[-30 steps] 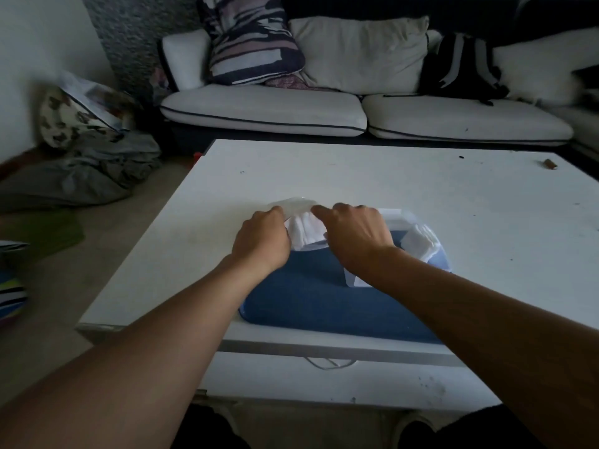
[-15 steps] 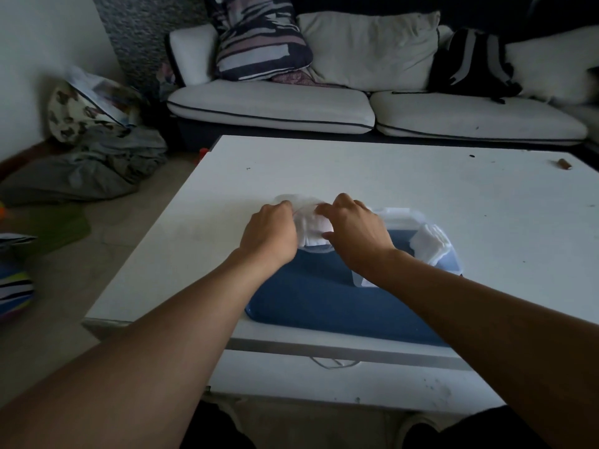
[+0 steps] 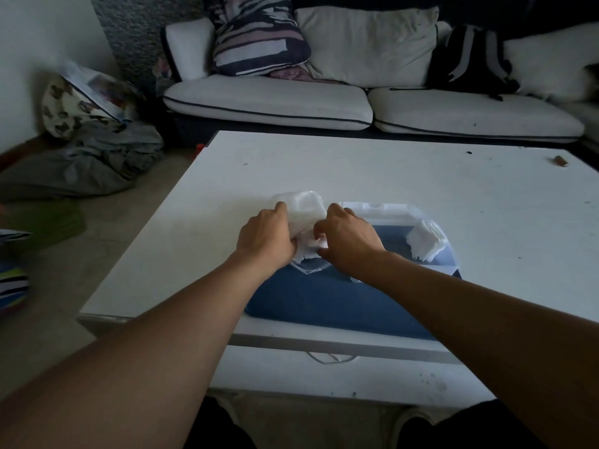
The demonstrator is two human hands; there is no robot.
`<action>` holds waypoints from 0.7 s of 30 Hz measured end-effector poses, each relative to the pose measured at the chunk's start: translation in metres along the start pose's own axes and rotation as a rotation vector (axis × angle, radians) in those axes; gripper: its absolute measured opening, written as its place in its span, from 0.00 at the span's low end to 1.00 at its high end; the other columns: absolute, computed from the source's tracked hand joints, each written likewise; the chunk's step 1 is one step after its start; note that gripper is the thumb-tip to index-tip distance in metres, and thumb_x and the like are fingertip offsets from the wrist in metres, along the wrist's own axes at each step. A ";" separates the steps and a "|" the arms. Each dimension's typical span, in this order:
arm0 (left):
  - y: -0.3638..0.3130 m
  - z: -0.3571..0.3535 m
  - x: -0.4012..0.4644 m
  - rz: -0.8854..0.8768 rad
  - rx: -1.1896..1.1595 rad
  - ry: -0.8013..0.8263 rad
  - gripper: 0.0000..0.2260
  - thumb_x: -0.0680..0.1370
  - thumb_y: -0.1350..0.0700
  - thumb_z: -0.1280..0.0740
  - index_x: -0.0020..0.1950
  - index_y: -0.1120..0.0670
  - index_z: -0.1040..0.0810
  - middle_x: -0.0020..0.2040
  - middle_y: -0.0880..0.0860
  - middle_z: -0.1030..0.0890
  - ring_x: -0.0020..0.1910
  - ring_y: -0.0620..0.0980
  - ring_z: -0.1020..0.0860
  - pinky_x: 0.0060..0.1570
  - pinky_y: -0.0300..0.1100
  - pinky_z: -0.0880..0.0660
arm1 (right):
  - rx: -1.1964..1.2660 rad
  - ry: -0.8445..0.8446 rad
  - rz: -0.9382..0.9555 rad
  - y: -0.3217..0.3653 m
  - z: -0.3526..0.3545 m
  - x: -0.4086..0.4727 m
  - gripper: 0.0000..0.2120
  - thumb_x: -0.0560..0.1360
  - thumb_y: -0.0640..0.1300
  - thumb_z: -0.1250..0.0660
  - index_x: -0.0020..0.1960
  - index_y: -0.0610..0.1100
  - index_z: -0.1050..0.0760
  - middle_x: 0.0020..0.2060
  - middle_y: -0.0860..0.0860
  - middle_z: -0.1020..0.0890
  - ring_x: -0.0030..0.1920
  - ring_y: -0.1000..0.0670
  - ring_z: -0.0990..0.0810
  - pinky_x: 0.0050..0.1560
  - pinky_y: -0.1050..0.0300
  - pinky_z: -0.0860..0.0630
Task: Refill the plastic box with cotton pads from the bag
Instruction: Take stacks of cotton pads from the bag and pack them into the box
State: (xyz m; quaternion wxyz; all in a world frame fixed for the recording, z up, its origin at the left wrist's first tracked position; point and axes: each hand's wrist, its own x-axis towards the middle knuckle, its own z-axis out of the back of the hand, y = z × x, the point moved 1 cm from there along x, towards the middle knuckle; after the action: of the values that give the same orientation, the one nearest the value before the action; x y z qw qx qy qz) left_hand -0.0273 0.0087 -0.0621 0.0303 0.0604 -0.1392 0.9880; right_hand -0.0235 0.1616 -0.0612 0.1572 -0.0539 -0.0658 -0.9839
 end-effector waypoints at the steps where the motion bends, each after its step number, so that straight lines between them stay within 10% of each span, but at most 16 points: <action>1: 0.002 -0.003 -0.001 0.001 -0.005 0.012 0.21 0.76 0.52 0.28 0.65 0.58 0.30 0.58 0.58 0.20 0.53 0.60 0.20 0.43 0.48 0.26 | 0.017 0.022 0.022 0.000 0.002 -0.001 0.12 0.74 0.46 0.27 0.58 0.50 0.19 0.57 0.48 0.27 0.58 0.45 0.26 0.45 0.55 0.31; 6: 0.003 -0.005 0.002 0.023 -0.053 0.102 0.25 0.75 0.50 0.29 0.67 0.56 0.34 0.56 0.57 0.21 0.53 0.60 0.21 0.43 0.48 0.27 | 0.366 0.146 -0.018 -0.013 0.038 -0.004 0.13 0.69 0.48 0.22 0.50 0.43 0.18 0.47 0.48 0.21 0.46 0.51 0.24 0.45 0.57 0.27; 10: -0.006 0.012 0.005 0.123 -0.075 0.266 0.35 0.71 0.45 0.30 0.74 0.55 0.38 0.65 0.56 0.31 0.66 0.60 0.29 0.58 0.51 0.27 | 1.163 0.137 -0.271 -0.035 0.063 -0.010 0.13 0.75 0.39 0.27 0.57 0.33 0.21 0.49 0.38 0.15 0.43 0.48 0.16 0.46 0.52 0.19; 17: -0.060 0.044 -0.005 0.401 -1.519 0.139 0.22 0.72 0.37 0.35 0.51 0.54 0.22 0.51 0.54 0.21 0.50 0.53 0.24 0.53 0.48 0.28 | 1.592 0.193 -0.348 -0.025 0.068 -0.022 0.12 0.80 0.34 0.37 0.63 0.36 0.24 0.52 0.40 0.17 0.49 0.44 0.17 0.51 0.54 0.19; 21: -0.080 0.034 -0.009 0.537 -1.605 0.137 0.24 0.79 0.35 0.41 0.53 0.52 0.17 0.51 0.57 0.14 0.50 0.57 0.16 0.59 0.55 0.21 | 1.677 0.234 -0.370 -0.001 0.071 -0.027 0.09 0.79 0.37 0.37 0.58 0.38 0.23 0.45 0.43 0.18 0.42 0.48 0.17 0.41 0.57 0.18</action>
State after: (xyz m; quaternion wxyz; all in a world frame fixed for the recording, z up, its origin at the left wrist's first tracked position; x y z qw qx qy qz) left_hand -0.0087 0.0754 -0.0095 -0.1630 -0.0746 -0.8055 0.5648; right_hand 0.0078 0.1809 0.0057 -0.0116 0.1930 -0.7607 -0.6196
